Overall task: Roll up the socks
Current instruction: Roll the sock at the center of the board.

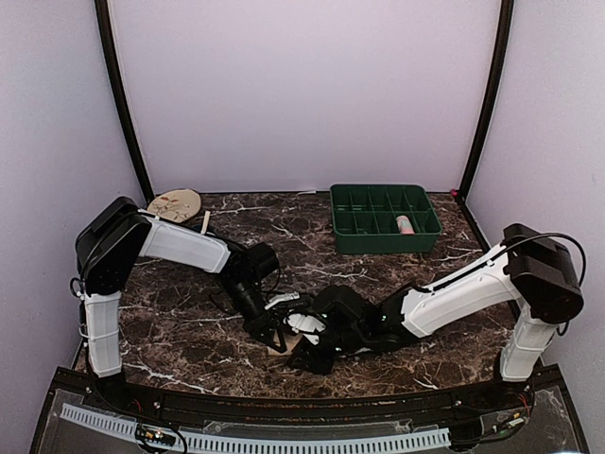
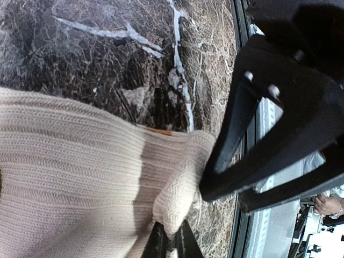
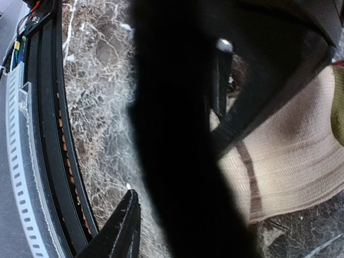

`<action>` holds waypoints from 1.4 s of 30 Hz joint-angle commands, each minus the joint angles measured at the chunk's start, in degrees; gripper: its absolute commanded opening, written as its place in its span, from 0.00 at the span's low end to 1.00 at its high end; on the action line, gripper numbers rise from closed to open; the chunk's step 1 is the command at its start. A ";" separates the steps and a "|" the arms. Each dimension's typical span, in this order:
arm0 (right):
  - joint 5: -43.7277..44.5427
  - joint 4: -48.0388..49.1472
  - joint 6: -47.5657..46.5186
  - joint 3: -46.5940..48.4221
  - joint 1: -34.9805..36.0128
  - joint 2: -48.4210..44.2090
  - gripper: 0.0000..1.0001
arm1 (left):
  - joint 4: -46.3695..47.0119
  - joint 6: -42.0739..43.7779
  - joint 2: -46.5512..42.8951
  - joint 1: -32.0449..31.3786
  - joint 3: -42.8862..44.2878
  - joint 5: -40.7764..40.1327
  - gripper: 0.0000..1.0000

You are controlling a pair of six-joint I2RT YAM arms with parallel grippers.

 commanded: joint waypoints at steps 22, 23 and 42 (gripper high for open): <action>48.81 -3.57 -34.08 -0.28 -2.38 -7.14 0.79 | -2.53 0.39 0.59 0.52 1.52 0.51 0.00; 48.29 -4.01 -33.79 -0.39 -2.52 -7.46 0.79 | -2.49 0.39 0.62 0.56 1.53 0.56 0.00; 30.96 -13.78 -24.10 -0.93 4.80 -13.55 0.78 | -3.07 0.13 2.81 1.43 3.27 1.76 0.00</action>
